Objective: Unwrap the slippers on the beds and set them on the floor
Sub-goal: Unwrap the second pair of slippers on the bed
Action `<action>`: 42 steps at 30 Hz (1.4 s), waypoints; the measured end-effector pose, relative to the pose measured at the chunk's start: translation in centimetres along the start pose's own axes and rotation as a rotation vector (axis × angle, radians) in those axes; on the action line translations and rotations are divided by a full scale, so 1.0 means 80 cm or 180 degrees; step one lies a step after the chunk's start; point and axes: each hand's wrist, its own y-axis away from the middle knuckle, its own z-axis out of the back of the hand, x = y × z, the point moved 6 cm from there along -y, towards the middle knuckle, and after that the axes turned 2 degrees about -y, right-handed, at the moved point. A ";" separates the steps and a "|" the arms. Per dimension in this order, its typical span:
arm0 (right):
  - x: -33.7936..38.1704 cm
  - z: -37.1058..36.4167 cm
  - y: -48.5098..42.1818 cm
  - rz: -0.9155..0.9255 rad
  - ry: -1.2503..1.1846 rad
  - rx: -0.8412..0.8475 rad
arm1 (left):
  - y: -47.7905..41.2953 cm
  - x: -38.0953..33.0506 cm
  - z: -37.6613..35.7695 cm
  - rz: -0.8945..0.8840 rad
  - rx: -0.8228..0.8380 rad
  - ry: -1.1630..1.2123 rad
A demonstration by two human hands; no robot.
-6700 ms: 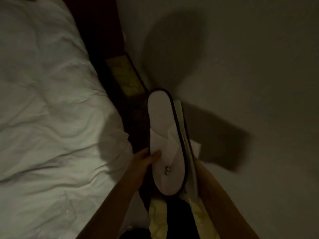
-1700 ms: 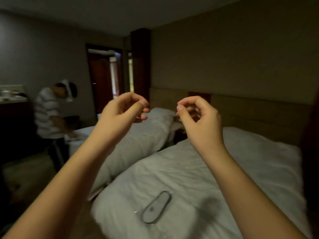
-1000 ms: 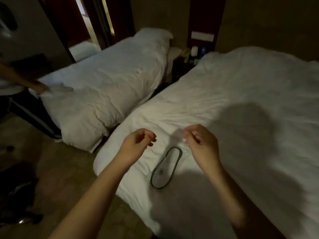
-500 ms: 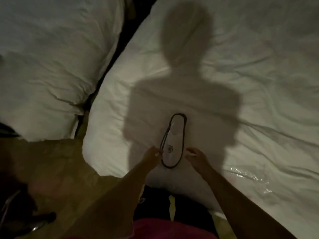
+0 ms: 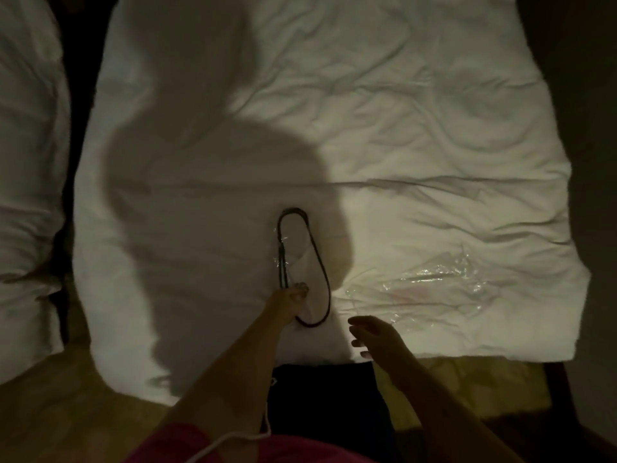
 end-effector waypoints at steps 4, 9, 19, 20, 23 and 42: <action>0.012 0.004 -0.002 -0.0007 -0.0125 -0.0102 | 0.006 0.011 0.020 0.0324 -0.0649 -0.0194; 0.017 0.006 -0.005 0.0110 -0.0103 -0.0106 | -0.009 0.018 0.011 0.0610 -0.0828 0.1195; 0.050 0.052 0.022 0.1304 0.0580 -0.0855 | 0.022 -0.045 -0.014 -0.0108 -0.0438 0.1438; 0.075 0.057 0.030 0.1705 0.0753 -0.1028 | 0.040 -0.051 -0.010 -0.0205 -0.0369 0.1471; 0.155 0.061 0.049 0.2766 0.1443 -0.1358 | 0.100 -0.061 0.006 -0.0579 -0.0204 0.1351; 0.359 0.073 0.087 0.2192 0.1776 0.0488 | 0.214 -0.080 0.108 -0.1308 -0.0513 0.1385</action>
